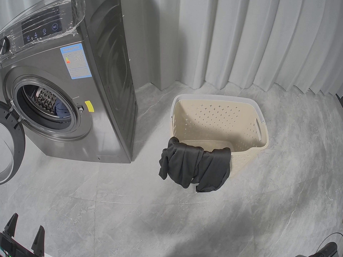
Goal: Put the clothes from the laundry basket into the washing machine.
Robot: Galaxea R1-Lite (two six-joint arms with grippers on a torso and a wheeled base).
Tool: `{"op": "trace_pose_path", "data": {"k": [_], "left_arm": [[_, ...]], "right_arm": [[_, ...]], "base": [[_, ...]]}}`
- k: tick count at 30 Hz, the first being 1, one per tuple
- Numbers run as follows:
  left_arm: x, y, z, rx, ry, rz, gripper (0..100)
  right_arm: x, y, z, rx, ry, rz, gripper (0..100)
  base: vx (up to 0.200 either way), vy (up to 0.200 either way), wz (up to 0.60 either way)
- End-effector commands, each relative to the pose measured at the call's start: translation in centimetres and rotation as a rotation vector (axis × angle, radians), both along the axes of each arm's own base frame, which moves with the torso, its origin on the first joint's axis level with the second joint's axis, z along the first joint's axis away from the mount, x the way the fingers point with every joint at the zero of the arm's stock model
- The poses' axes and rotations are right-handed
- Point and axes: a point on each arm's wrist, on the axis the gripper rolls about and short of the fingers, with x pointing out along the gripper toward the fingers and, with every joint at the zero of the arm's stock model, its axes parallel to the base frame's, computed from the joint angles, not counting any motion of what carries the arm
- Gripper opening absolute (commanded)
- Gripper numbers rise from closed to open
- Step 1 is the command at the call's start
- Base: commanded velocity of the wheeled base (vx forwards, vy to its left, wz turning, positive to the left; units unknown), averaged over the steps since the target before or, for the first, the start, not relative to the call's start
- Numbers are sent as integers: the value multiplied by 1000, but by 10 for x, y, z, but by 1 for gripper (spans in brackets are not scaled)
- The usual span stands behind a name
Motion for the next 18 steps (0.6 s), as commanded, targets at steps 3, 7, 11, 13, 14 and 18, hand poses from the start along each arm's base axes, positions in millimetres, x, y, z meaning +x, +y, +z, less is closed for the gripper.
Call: {"op": "trace_pose_path", "data": {"k": [3, 7, 11, 13, 14, 18], "left_arm": [[1, 0, -5, 14, 8, -4, 100], [1, 0, -5, 8, 8, -1, 100], [1, 0, -5, 2, 7, 0, 100], [1, 0, -5, 2, 7, 0, 100], [1, 0, -5, 0, 7, 0, 100], [1, 0, -5, 5, 8, -3, 100]], "right_arm": [[91, 11, 47, 89, 403, 237, 100], [134, 22, 35, 91, 540, 273, 100], [164, 33, 19, 75, 605, 309, 100], [170, 40, 13, 63, 623, 337, 100], [172, 42, 11, 60, 632, 348, 100], [184, 53, 0, 51, 710, 380, 100]], "base": [[0, 0, 0], [0, 0, 0], [0, 0, 0], [0, -200, 0], [0, -200, 0], [0, -150, 0]]}}
